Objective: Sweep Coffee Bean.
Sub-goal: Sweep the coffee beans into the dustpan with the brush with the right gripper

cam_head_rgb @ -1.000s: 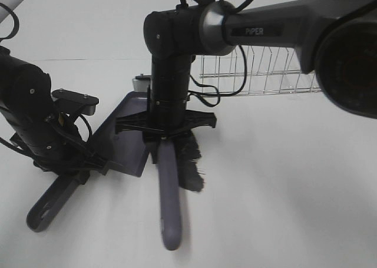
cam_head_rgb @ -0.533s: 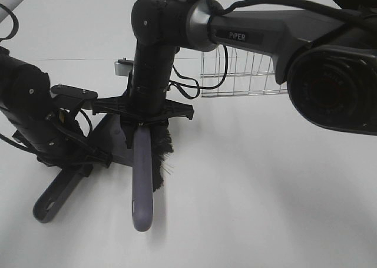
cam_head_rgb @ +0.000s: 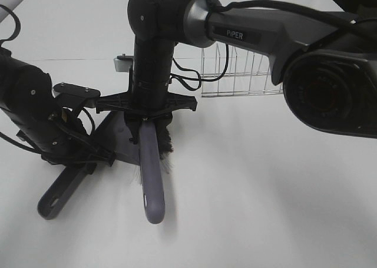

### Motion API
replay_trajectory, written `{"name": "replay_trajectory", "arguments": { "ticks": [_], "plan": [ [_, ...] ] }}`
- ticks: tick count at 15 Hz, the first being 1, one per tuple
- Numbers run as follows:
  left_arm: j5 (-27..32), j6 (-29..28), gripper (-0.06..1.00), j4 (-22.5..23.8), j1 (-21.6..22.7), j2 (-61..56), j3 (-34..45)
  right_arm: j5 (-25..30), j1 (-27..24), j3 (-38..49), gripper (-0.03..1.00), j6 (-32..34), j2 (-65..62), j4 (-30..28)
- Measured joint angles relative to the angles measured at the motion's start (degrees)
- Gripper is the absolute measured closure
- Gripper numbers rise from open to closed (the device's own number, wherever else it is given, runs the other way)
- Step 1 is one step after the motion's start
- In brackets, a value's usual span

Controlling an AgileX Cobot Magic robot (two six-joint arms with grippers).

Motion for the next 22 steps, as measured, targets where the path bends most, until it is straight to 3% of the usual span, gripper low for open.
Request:
{"name": "replay_trajectory", "arguments": {
  "ticks": [4,9,17,22],
  "plan": [
    [0.0,0.23,0.64,-0.29,-0.06,0.23,-0.29,0.17,-1.66,-0.63,0.67,-0.52,-0.34,-1.2],
    [0.06,0.23,0.64,-0.34,-0.06,0.23,-0.29,-0.57,-2.86,-1.2,0.67,-0.86,-1.66,-8.94],
    [0.11,0.23,0.64,-0.74,-0.06,0.23,-0.29,-0.52,-2.75,-1.2,0.67,-4.41,-6.47,-4.41],
    [0.17,0.23,0.64,-0.97,-0.06,0.23,-0.29,-0.57,-2.75,1.83,0.67,-6.99,-11.46,-5.04]
  ]
}}
